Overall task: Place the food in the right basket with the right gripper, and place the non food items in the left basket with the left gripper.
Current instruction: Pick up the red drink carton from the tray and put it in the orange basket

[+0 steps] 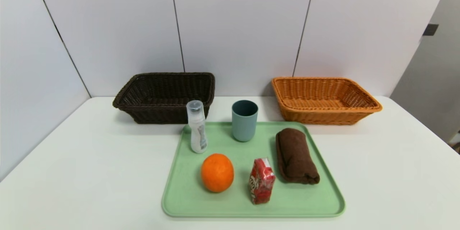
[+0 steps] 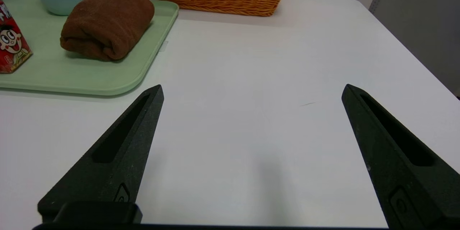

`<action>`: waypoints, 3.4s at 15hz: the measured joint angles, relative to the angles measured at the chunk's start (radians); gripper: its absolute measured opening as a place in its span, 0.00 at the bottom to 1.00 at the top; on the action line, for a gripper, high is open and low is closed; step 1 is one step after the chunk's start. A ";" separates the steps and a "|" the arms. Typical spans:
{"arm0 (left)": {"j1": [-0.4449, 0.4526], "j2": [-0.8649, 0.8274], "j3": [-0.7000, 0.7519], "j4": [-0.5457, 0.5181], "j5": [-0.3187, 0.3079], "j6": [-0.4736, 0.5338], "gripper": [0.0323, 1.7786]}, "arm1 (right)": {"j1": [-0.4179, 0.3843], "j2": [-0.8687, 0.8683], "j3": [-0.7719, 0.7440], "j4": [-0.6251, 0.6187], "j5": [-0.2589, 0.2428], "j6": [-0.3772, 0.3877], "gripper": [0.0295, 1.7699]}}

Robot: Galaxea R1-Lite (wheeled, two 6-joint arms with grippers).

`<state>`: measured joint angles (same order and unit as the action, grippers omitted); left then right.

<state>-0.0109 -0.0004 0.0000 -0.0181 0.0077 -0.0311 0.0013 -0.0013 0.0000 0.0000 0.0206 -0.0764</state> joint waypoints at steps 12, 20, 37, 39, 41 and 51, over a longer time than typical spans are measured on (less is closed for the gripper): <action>0.000 0.092 -0.365 0.258 -0.059 0.048 0.95 | 0.000 0.154 -0.283 0.099 0.055 0.003 0.97; 0.000 0.638 -0.892 0.586 -0.102 0.042 0.95 | 0.026 0.737 -0.955 0.439 0.136 0.017 0.97; -0.214 1.250 -1.281 0.704 -0.103 -0.156 0.95 | 0.677 1.740 -1.789 1.027 0.012 0.538 0.97; -0.244 1.262 -1.282 0.706 -0.101 -0.179 0.95 | 0.738 1.808 -1.837 1.059 0.010 0.569 0.97; -0.262 1.270 -1.281 0.711 -0.100 -0.203 0.95 | 0.789 1.862 -1.866 1.064 0.008 0.589 0.97; -0.267 1.260 -1.270 0.717 -0.098 -0.215 0.95 | 0.877 2.033 -1.943 1.150 -0.135 0.709 0.97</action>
<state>-0.2779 1.2594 -1.2704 0.6989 -0.0902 -0.2462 0.8779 2.0321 -1.9426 1.1496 -0.1145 0.6321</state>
